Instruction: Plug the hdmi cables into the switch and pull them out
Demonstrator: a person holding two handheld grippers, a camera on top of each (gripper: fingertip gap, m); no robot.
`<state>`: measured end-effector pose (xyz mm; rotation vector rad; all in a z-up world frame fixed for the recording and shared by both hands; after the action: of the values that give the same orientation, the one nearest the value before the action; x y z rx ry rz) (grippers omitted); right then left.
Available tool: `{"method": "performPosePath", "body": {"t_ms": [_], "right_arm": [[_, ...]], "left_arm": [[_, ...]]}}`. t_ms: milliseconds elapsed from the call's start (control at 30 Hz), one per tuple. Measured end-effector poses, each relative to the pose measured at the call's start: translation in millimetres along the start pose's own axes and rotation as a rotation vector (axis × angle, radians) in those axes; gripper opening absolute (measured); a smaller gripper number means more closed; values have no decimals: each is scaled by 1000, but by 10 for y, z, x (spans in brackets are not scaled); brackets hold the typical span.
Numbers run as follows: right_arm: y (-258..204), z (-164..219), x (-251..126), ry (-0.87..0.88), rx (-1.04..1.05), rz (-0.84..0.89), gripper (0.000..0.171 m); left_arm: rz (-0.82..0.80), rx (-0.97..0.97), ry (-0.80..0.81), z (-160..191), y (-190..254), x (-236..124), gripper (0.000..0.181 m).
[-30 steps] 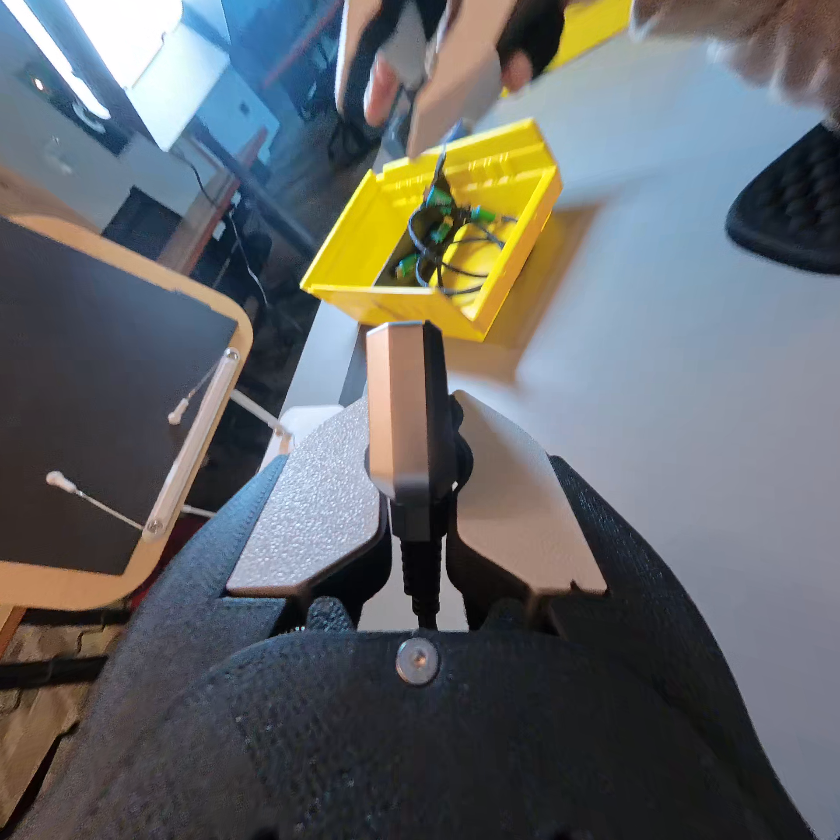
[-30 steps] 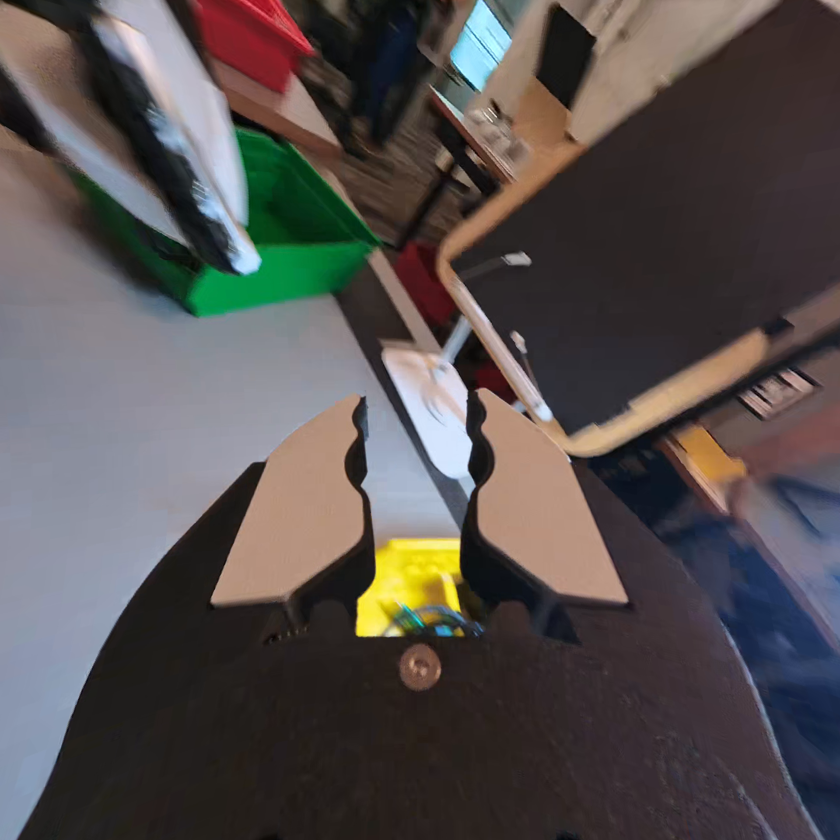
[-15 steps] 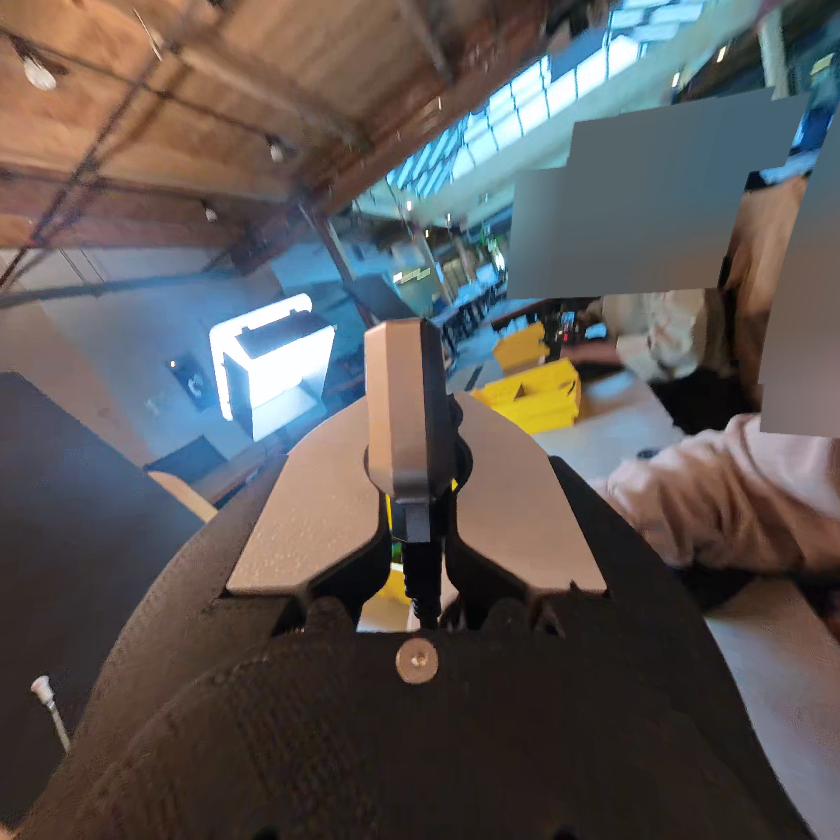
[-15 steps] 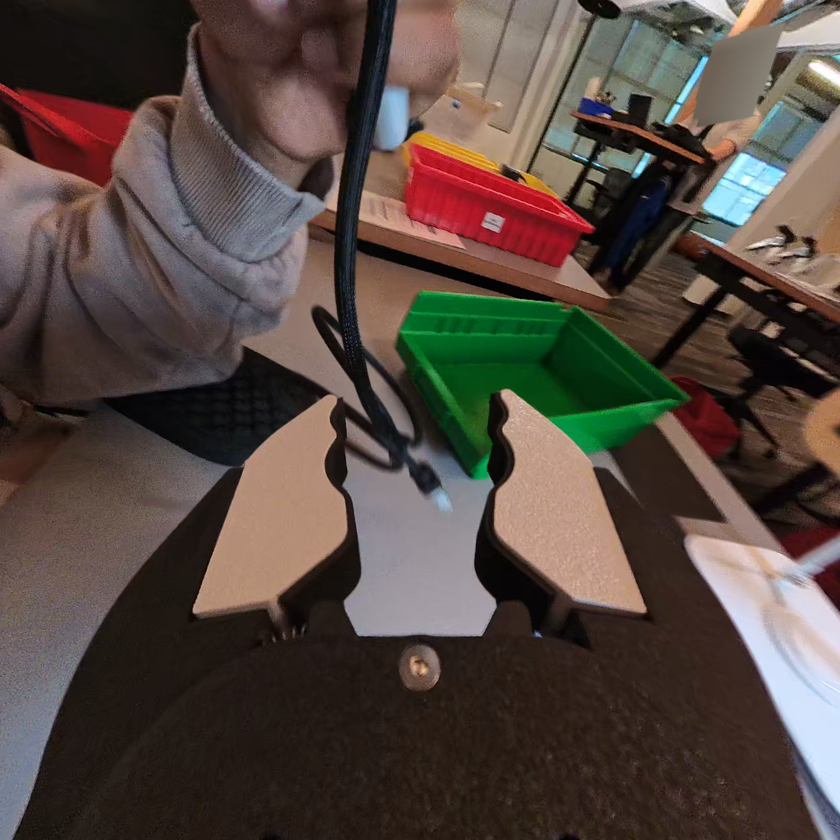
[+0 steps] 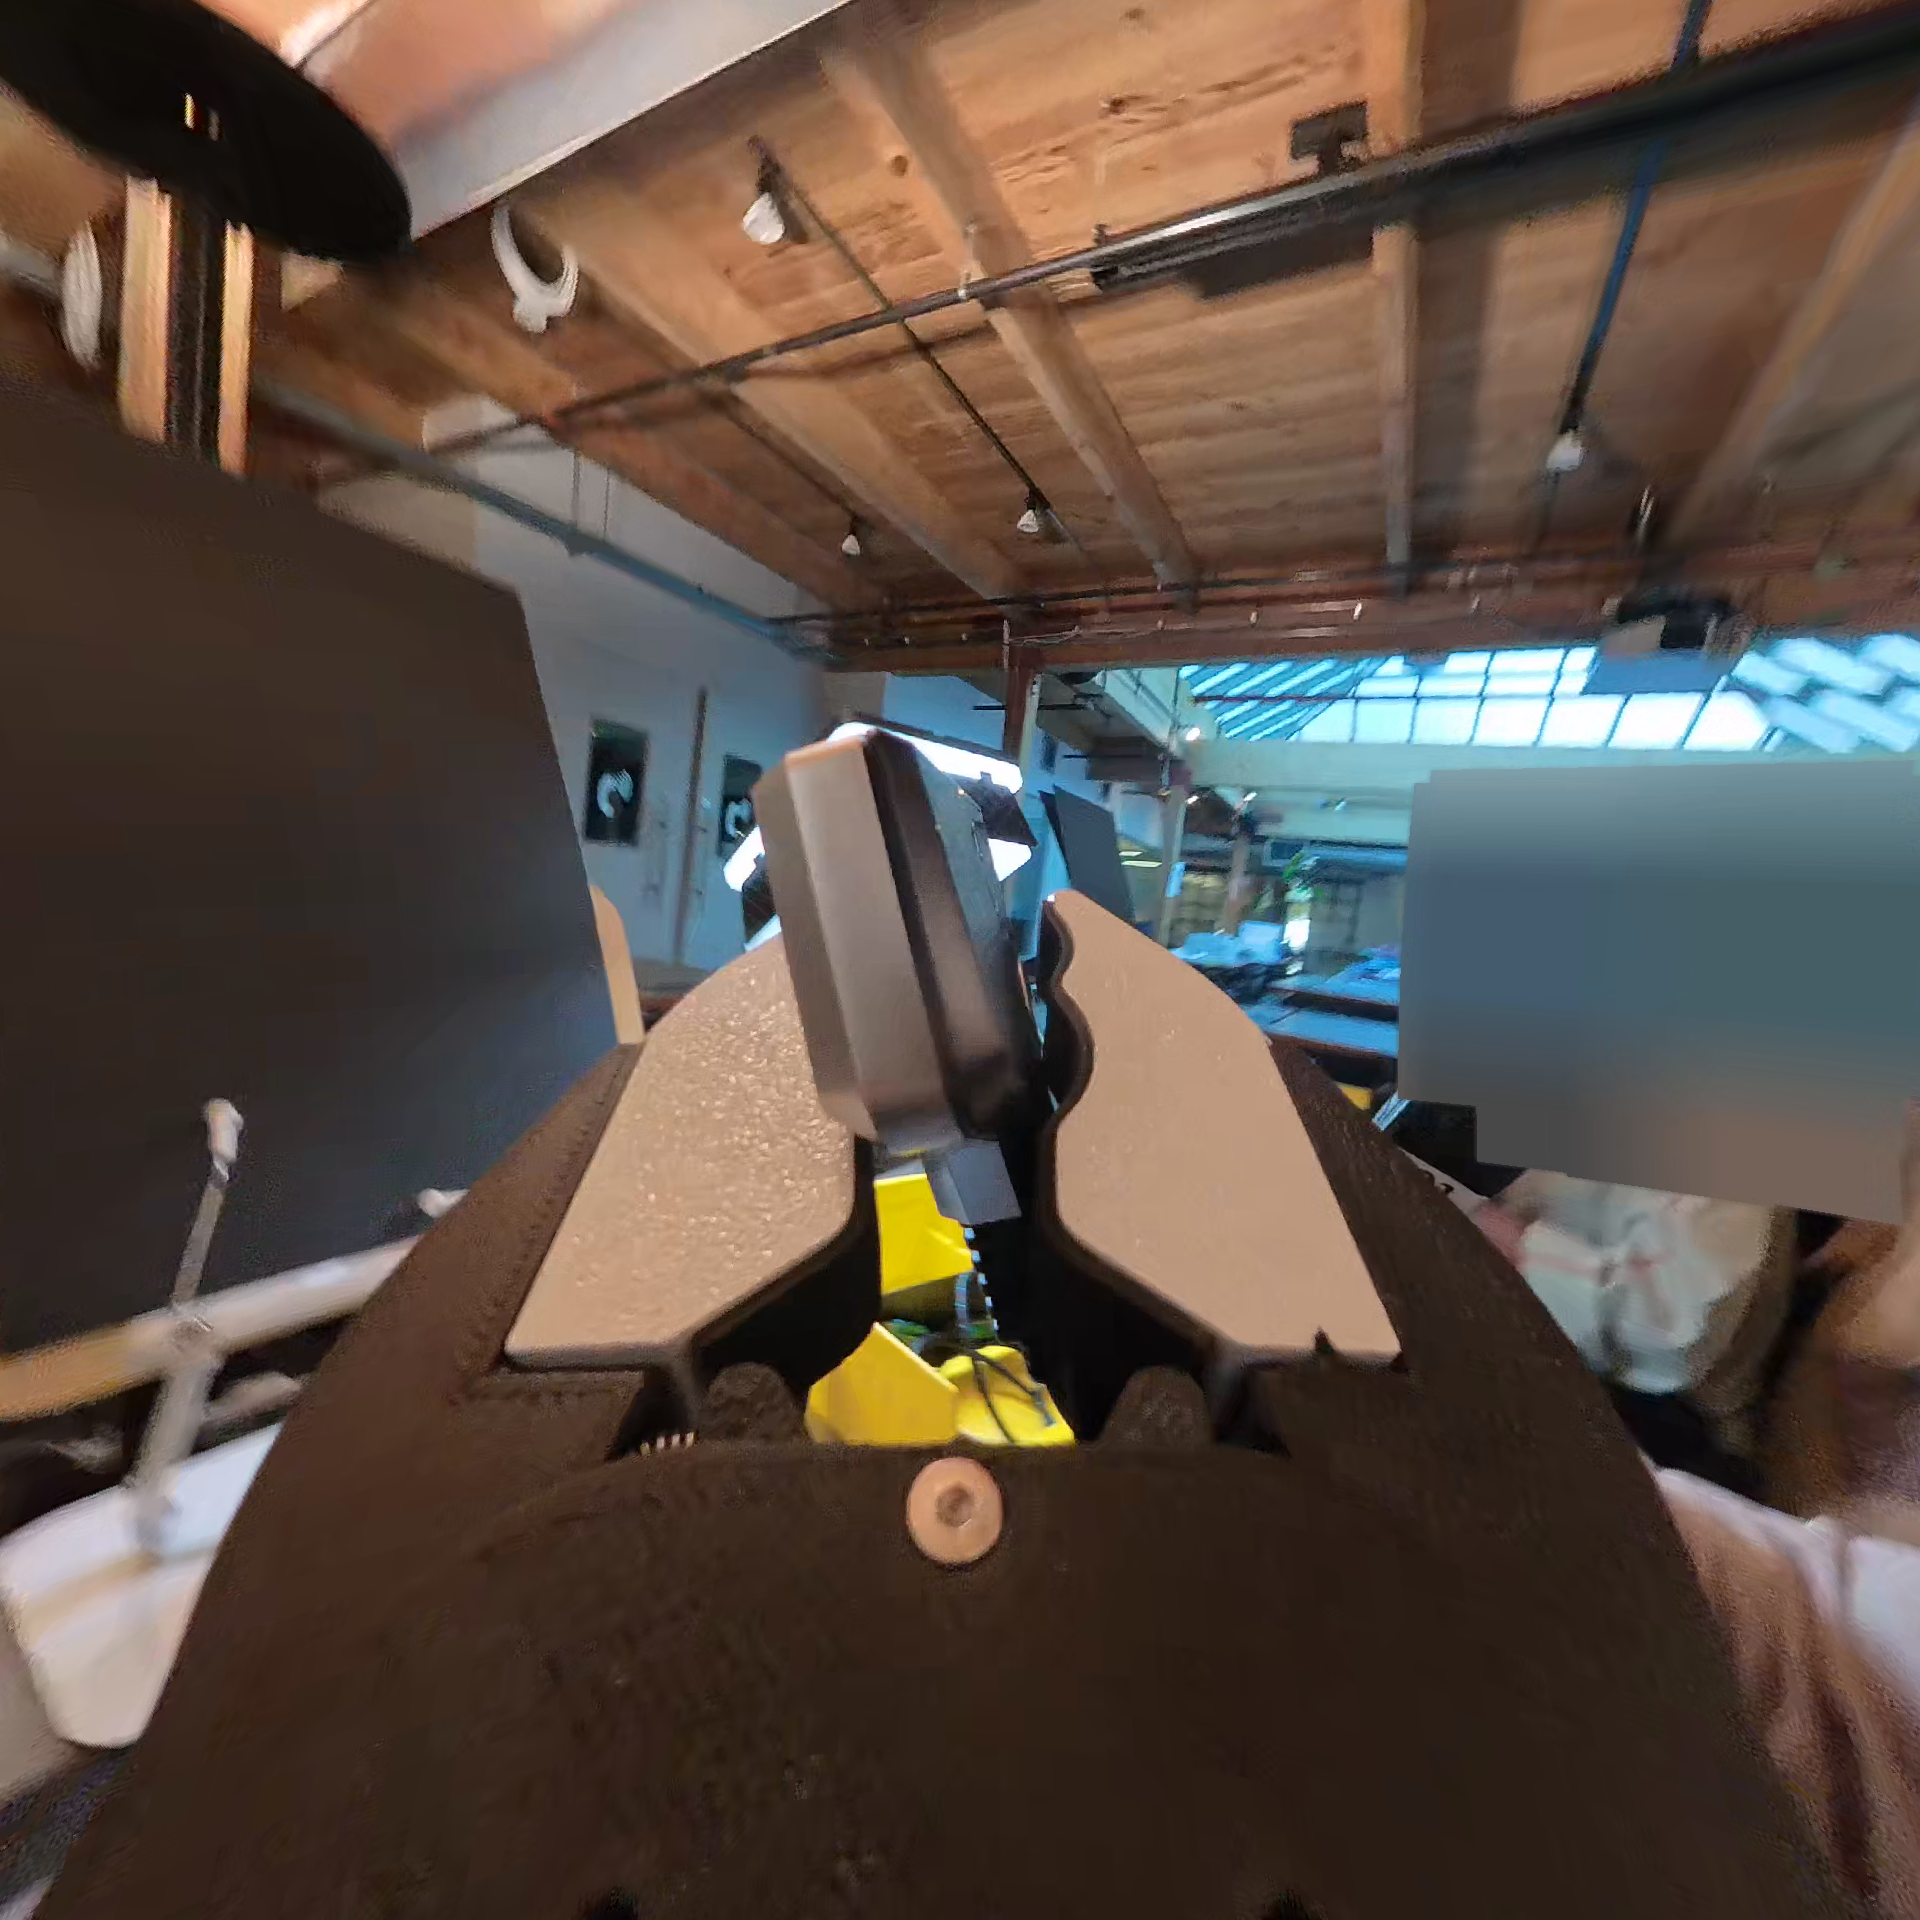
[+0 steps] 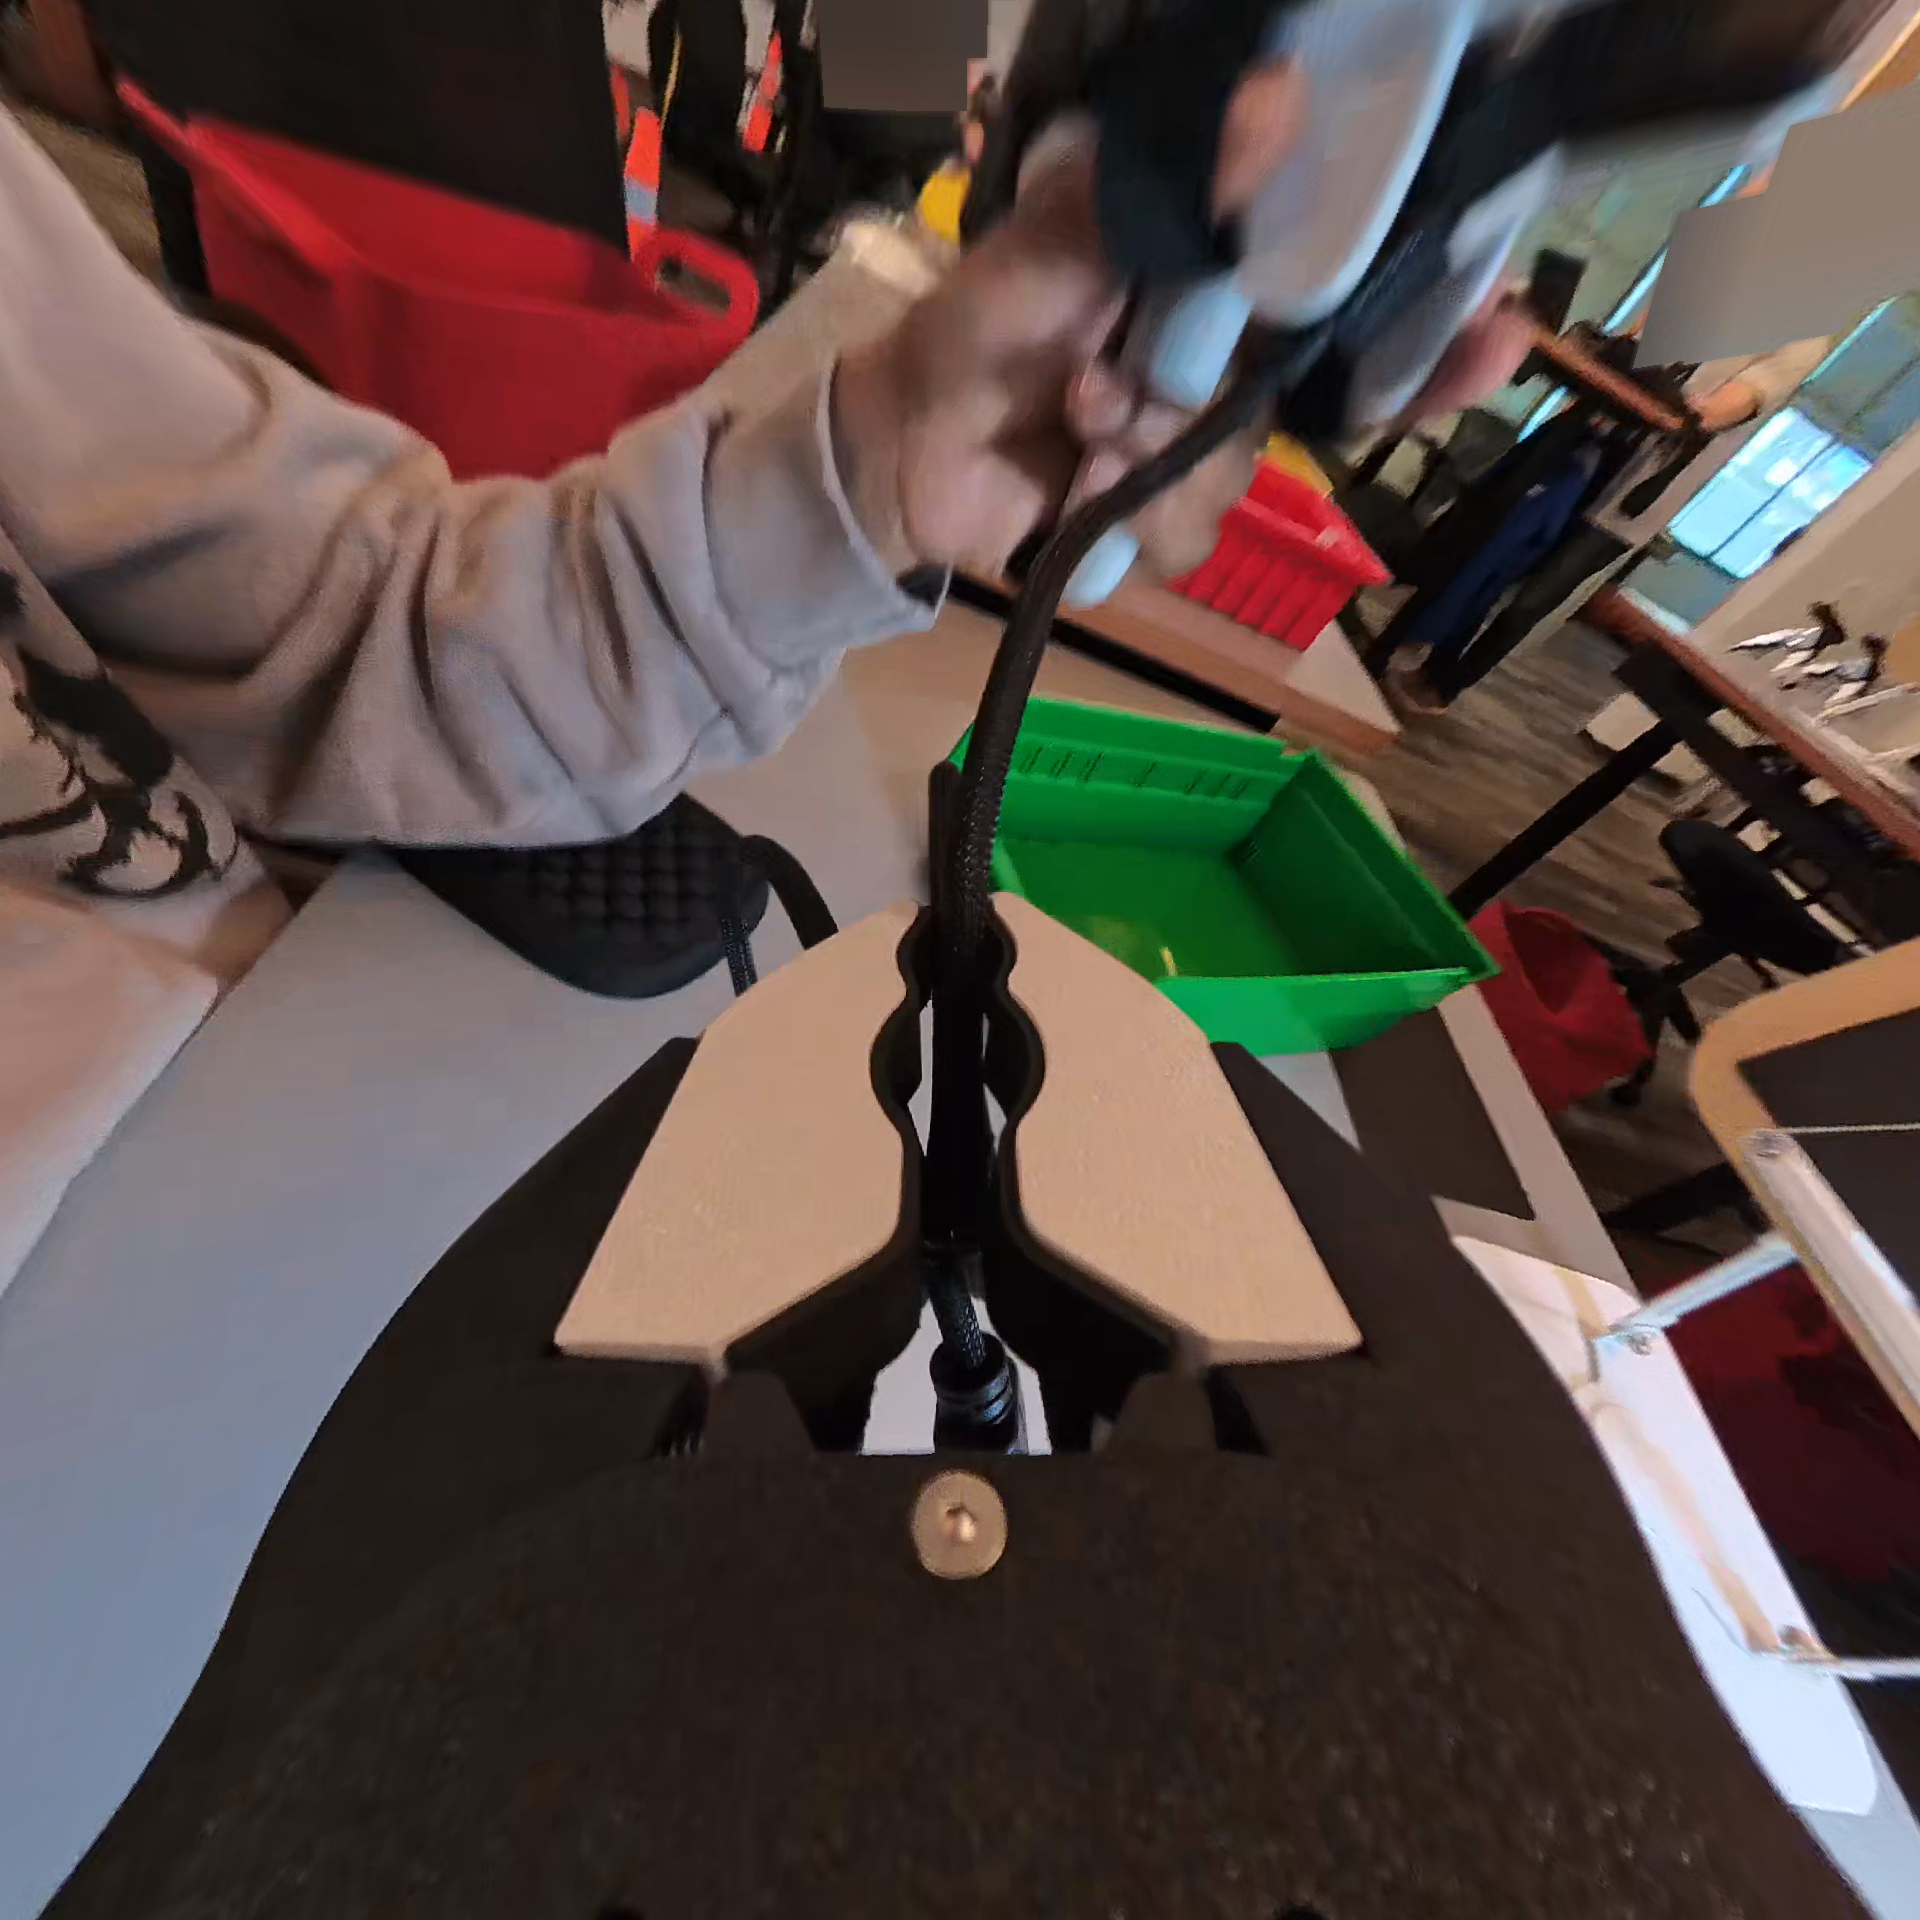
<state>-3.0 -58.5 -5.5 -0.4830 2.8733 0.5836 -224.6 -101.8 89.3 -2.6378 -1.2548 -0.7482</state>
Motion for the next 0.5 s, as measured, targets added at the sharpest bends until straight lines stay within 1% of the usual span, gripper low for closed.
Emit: {"method": "performPosePath", "body": {"t_ms": [133,233,400,500], "right_arm": [[137,-124,-323,76,-13,112,7],[202,-193,-538,74,-41,199,7],[338,-222,-854,-15,-60,359,7],[446,-214,-1002,-92,-66,442,8]], "left_arm": [[33,-365,1,411,-358,84,30],[67,-544,-56,759,-482,176,32],[89,-576,-165,1119,-457,294,32],[77,-541,-229,1255,-410,348,33]]}}
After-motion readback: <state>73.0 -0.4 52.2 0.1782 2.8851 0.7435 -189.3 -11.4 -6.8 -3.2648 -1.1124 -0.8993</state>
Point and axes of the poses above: each gripper's, where its closed fingertips meet, x out along the fingers, z out of its underside, y = z × x across the jaws, the point moved 8 cm from there along -x, back along the fingers, and after that the axes turned 2 degrees about x, right-handed, at the moved point
